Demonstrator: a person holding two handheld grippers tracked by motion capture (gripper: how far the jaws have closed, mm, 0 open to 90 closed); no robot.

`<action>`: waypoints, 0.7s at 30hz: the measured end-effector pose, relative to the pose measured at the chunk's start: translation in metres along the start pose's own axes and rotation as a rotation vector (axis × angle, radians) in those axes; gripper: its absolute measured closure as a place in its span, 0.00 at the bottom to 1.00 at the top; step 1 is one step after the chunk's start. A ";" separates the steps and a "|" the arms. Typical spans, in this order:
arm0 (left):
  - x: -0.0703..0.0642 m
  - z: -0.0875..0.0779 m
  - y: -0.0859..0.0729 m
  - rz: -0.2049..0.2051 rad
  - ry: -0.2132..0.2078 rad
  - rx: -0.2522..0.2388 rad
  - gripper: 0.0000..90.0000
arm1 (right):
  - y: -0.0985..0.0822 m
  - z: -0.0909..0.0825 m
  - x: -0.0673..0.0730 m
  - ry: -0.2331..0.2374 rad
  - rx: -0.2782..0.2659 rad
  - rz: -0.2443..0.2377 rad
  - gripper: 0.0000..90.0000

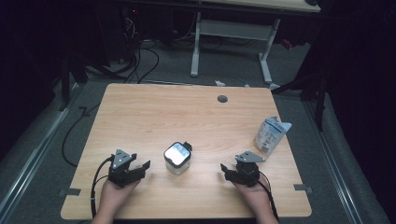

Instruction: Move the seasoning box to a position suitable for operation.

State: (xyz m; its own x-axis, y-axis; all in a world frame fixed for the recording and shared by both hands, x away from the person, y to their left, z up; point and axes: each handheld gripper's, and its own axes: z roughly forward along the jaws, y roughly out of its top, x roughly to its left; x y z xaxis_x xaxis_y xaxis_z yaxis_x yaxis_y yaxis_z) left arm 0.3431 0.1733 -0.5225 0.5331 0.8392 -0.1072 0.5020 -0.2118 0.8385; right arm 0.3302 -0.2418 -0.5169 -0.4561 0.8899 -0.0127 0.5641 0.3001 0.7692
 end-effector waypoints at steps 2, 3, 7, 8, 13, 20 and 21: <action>-0.002 0.001 0.000 0.005 0.000 0.010 0.39 | 0.000 -0.002 -0.001 0.004 -0.015 0.000 0.41; -0.003 0.003 0.001 0.005 -0.002 0.017 0.40 | -0.001 -0.005 -0.003 0.007 -0.033 0.009 0.45; -0.008 0.007 0.001 0.010 -0.012 0.013 0.43 | -0.004 -0.011 -0.011 0.062 -0.058 0.045 0.48; -0.009 0.008 0.001 0.020 -0.006 0.014 0.43 | -0.005 -0.012 -0.012 0.055 -0.061 0.038 0.48; -0.007 0.004 -0.001 0.019 -0.010 -0.017 0.47 | -0.004 -0.011 -0.014 0.055 -0.065 0.046 0.49; -0.006 -0.005 0.004 0.024 -0.021 -0.016 0.54 | -0.005 -0.006 -0.008 0.055 -0.053 0.020 0.51; -0.007 -0.005 0.005 0.022 -0.020 -0.018 0.54 | -0.005 -0.006 -0.007 0.053 -0.057 0.012 0.52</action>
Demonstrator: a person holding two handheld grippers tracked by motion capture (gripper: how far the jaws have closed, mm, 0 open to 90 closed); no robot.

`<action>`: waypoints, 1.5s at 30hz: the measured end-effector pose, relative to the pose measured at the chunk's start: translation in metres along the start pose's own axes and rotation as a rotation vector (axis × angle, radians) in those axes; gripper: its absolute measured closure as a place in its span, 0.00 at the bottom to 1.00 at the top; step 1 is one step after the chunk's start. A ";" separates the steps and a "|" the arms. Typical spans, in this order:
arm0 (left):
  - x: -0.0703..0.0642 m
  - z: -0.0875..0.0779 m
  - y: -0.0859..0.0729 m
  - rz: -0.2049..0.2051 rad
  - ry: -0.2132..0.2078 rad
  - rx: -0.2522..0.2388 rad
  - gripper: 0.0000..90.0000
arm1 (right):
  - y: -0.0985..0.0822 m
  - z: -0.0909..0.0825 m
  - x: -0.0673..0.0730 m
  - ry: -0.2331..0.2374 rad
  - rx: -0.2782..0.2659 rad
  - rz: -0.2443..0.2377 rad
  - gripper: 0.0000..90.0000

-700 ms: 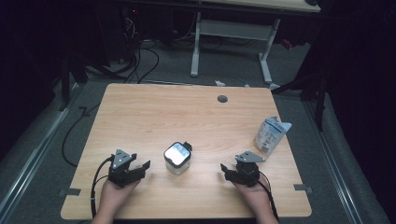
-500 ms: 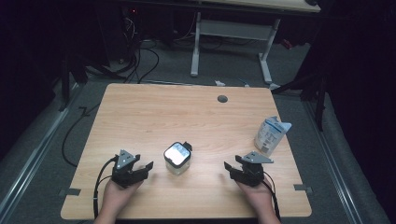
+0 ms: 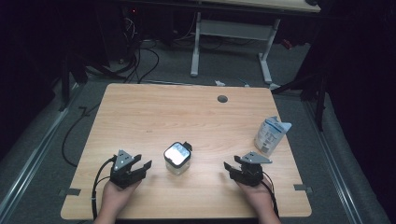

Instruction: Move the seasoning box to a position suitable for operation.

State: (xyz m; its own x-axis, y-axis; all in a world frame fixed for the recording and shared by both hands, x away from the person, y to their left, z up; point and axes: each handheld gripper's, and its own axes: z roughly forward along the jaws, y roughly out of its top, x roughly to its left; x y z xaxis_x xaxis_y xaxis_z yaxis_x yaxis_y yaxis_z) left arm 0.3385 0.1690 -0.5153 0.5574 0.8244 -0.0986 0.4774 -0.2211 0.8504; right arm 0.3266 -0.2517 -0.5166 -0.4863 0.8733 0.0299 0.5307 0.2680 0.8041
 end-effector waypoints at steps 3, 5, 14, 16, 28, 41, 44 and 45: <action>0.000 0.002 0.000 -0.005 -0.006 0.007 0.54 | 0.000 0.000 0.001 -0.005 -0.004 -0.012 0.52; -0.001 0.003 -0.001 -0.001 -0.004 0.004 0.55 | 0.001 -0.001 0.001 0.003 -0.008 -0.015 0.52; -0.002 0.005 0.001 0.011 0.009 0.014 0.62 | 0.000 0.001 0.001 0.001 0.000 -0.020 0.52; -0.003 0.006 0.002 0.021 0.007 0.013 0.66 | 0.000 0.001 0.002 0.004 0.001 -0.017 0.52; -0.013 0.045 0.022 -0.005 -0.034 -0.027 1.00 | -0.001 0.004 0.006 0.014 0.012 -0.026 0.57; -0.019 0.046 0.019 0.000 -0.030 -0.049 1.00 | -0.003 0.005 0.016 0.008 0.026 -0.065 0.60; -0.021 0.047 0.018 0.006 -0.037 -0.049 1.00 | -0.002 0.006 0.017 0.005 0.025 -0.073 0.61; -0.021 0.047 0.018 0.007 -0.040 -0.047 1.00 | -0.002 0.006 0.017 0.005 0.024 -0.073 0.61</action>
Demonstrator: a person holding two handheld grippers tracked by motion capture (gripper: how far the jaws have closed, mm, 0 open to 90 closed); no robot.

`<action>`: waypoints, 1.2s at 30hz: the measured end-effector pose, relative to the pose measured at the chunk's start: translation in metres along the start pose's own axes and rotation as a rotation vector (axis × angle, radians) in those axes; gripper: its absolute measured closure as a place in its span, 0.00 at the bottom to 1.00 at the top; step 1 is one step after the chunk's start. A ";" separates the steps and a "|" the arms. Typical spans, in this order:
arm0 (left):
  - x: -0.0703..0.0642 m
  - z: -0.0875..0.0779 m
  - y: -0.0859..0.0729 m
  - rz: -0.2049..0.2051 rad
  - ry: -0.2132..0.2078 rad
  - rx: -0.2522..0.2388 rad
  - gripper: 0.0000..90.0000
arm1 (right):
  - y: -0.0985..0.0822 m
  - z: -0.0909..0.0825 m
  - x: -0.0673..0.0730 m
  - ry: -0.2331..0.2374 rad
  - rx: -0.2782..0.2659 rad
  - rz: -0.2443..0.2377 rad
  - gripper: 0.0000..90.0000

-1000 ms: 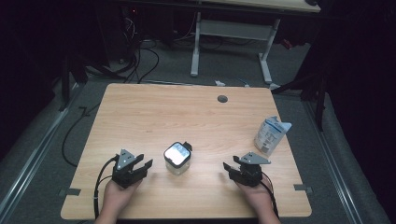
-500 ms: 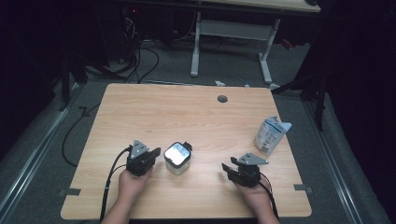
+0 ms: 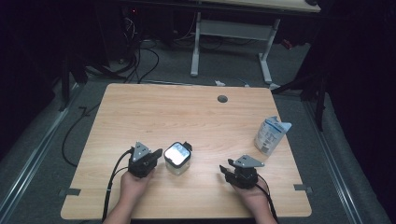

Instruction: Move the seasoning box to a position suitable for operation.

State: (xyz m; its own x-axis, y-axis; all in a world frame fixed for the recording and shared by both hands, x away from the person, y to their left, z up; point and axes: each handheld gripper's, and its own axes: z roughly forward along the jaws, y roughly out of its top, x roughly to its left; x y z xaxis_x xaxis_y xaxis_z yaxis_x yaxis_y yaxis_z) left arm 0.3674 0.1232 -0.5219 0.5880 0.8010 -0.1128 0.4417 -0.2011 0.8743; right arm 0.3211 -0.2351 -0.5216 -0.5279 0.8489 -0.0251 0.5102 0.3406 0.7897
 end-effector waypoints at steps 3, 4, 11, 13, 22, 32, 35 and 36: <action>-0.001 0.001 0.000 -0.005 -0.002 0.003 1.00 | 0.000 0.001 0.000 -0.002 0.006 -0.001 0.61; -0.001 0.002 0.000 -0.007 -0.005 0.003 1.00 | -0.001 0.001 -0.001 -0.005 0.005 -0.001 0.62; -0.003 0.003 0.000 0.008 -0.016 0.006 1.00 | -0.001 -0.002 -0.004 -0.013 -0.009 0.015 0.63; -0.004 0.003 -0.001 0.014 -0.017 0.007 1.00 | -0.001 -0.002 -0.004 -0.016 -0.010 0.017 0.63; -0.008 0.003 -0.002 0.022 -0.024 0.008 1.00 | -0.002 -0.001 -0.006 -0.018 -0.015 0.029 0.63; -0.017 -0.004 -0.004 0.052 -0.034 0.007 1.00 | -0.002 -0.001 -0.007 -0.016 -0.019 0.041 0.59; -0.020 -0.008 -0.004 0.060 -0.038 0.006 1.00 | -0.002 -0.002 -0.008 -0.019 -0.022 0.036 0.58; -0.022 -0.010 -0.005 0.067 -0.038 0.009 1.00 | -0.002 -0.002 -0.008 -0.022 -0.021 0.044 0.58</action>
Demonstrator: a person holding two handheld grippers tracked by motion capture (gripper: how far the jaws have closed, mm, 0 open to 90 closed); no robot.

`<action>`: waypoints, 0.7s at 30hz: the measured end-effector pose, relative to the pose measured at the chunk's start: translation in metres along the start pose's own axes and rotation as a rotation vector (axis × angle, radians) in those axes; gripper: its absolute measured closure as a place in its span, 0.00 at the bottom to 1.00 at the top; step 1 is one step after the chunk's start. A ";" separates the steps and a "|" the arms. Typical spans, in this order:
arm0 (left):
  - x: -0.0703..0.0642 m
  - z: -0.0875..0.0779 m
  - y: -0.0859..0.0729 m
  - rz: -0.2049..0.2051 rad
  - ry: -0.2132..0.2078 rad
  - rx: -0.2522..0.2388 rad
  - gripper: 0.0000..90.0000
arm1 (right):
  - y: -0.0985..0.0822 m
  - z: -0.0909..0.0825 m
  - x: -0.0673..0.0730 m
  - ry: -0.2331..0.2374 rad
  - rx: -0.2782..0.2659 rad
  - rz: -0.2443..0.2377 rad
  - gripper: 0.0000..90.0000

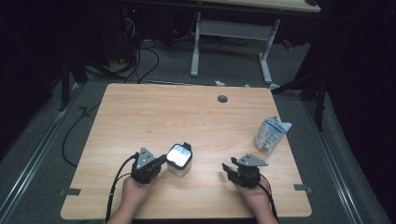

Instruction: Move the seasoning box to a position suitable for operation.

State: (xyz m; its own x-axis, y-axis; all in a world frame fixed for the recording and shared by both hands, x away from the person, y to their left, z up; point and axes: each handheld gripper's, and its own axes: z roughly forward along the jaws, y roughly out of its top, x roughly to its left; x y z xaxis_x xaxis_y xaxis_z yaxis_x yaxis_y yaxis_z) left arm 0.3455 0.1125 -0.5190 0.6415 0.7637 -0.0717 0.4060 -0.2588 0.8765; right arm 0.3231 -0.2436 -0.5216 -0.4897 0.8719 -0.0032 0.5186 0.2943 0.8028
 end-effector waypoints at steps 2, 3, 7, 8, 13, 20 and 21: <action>-0.001 0.000 0.000 -0.001 -0.002 -0.001 1.00 | 0.000 0.000 -0.001 -0.001 0.001 0.002 0.58; -0.002 -0.001 -0.001 0.003 -0.007 0.001 1.00 | 0.000 0.000 -0.001 -0.001 0.001 0.002 0.58; -0.007 -0.003 -0.001 0.025 -0.022 0.006 1.00 | 0.000 0.000 -0.002 -0.005 0.001 0.011 0.56; -0.008 -0.003 -0.001 0.027 -0.028 0.009 1.00 | 0.000 0.000 -0.002 -0.005 0.001 0.011 0.56; -0.016 -0.007 -0.003 0.051 -0.054 0.014 0.98 | 0.000 -0.001 -0.004 -0.007 -0.004 0.009 0.54; -0.026 -0.011 -0.006 0.060 -0.081 0.014 0.98 | 0.000 -0.001 -0.005 -0.005 -0.006 0.014 0.54; -0.027 -0.012 -0.006 0.061 -0.083 0.014 0.98 | 0.000 -0.001 -0.005 -0.006 -0.007 0.017 0.54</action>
State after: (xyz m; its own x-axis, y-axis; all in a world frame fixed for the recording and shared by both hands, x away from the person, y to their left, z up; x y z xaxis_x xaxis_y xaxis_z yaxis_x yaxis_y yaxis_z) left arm 0.3182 0.1006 -0.5172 0.7167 0.6950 -0.0585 0.3734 -0.3114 0.8738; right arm 0.3246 -0.2480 -0.5207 -0.4771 0.8788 0.0070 0.5214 0.2767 0.8072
